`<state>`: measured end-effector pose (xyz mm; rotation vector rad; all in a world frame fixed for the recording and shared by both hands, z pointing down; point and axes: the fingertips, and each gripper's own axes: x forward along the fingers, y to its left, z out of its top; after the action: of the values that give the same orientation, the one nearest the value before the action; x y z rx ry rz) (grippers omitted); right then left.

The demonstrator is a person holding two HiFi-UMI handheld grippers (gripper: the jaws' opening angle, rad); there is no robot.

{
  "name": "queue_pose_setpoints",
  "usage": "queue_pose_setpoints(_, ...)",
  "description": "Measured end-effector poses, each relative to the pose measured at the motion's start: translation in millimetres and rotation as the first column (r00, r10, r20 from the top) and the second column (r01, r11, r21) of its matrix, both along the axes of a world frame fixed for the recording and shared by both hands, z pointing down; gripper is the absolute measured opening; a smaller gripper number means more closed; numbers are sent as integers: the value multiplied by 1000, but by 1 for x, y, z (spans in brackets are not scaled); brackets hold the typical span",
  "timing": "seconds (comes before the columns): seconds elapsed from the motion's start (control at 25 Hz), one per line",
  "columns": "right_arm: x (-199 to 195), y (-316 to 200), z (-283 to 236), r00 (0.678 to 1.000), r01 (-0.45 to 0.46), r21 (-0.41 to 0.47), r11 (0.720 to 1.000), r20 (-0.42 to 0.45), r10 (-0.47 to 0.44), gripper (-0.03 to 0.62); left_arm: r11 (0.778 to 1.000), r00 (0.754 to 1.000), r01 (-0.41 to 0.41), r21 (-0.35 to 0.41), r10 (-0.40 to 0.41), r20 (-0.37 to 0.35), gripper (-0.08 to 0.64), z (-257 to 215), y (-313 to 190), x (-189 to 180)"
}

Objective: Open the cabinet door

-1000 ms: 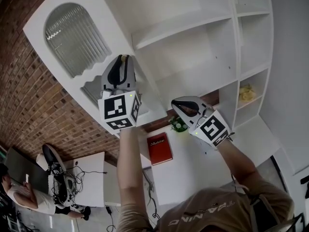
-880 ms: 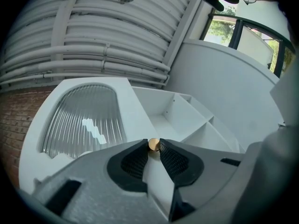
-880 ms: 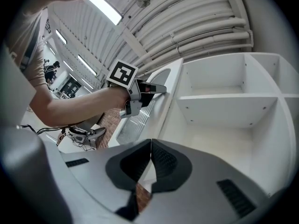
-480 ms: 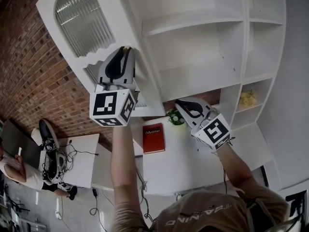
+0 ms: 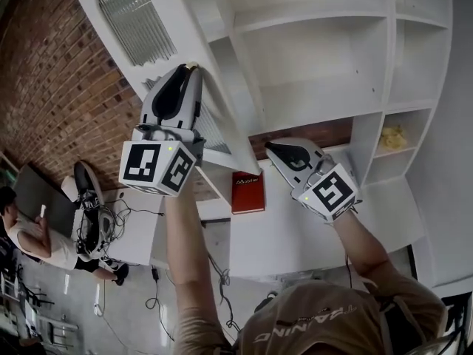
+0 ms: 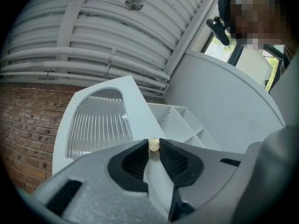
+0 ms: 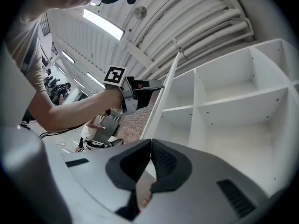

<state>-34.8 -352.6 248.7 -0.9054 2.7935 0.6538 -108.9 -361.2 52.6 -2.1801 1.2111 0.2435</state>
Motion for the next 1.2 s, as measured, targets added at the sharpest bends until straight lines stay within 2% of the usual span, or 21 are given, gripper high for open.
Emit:
queue_pose_setpoints(0.24,-20,20,-19,999,-41,32,999,30,40,12,992,992,-126,-4,126,-29,71,-2,33,-24)
queue_pose_setpoints(0.44,-45,35,-20,995,-77,15,997,62,76,12,974,974,-225,-12,225,-11,71,-1,63,-51)
queue_pose_setpoints(0.64,-76,49,-13,993,-95,-6,995,76,95,12,948,948,-317,-14,317,-35,71,-1,89,-87)
queue_pose_setpoints(0.84,-111,63,-15,993,-107,0,994,45,106,12,919,919,-393,-36,391,-59,71,-4,105,-120)
queue_pose_setpoints(0.92,-123,68,-12,993,-108,-3,994,41,108,12,909,908,-414,-35,411,-77,71,-3,110,-132)
queue_pose_setpoints(1.08,-146,76,-5,994,-106,-17,994,37,107,12,911,909,-411,-27,407,-96,71,-2,118,-161)
queue_pose_setpoints(1.2,-157,80,1,993,-111,-37,993,39,113,12,904,900,-427,-33,420,-118,75,-2,123,-182)
